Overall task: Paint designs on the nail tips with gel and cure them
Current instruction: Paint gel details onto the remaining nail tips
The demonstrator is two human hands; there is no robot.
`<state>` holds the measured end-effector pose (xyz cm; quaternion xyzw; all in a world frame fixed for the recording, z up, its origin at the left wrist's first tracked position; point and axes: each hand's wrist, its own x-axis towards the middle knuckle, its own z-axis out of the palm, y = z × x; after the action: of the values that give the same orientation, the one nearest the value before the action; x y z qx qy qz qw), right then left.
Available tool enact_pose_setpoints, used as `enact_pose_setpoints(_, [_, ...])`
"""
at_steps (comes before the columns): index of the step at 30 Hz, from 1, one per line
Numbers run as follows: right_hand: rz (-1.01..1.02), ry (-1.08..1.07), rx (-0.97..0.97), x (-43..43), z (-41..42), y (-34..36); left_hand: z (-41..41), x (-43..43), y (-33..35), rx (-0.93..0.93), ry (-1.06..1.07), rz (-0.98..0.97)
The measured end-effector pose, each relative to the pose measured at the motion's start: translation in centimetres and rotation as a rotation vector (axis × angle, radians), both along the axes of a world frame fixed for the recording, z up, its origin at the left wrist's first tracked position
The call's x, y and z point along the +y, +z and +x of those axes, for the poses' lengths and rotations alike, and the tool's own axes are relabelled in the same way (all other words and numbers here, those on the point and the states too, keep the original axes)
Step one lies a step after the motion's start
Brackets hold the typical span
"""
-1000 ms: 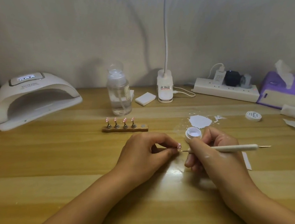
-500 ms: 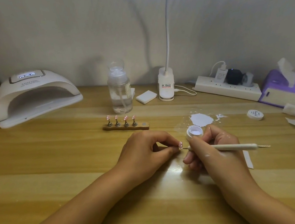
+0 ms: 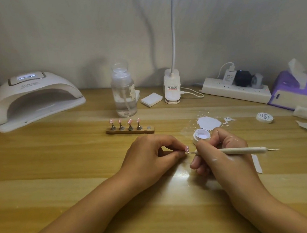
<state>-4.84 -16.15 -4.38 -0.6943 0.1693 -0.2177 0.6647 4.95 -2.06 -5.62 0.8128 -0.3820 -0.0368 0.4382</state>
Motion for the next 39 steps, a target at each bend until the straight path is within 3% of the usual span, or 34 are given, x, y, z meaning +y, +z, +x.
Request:
enact_pose_setpoints(22, [0.052,-0.058,-0.129,-0.2,-0.3,-0.1,0.3,0.0,-0.3,-0.015,-0.004,-0.01])
enact_pose_setpoints(29, [-0.25,-0.106,-0.223,-0.3,-0.4,-0.6,-0.1,0.2,0.1,0.018,0.023,-0.144])
enact_pose_setpoints(39, [-0.698,-0.05,-0.142,0.4,-0.3,-0.6,-0.4,0.3,1.3,0.19,-0.069,-0.296])
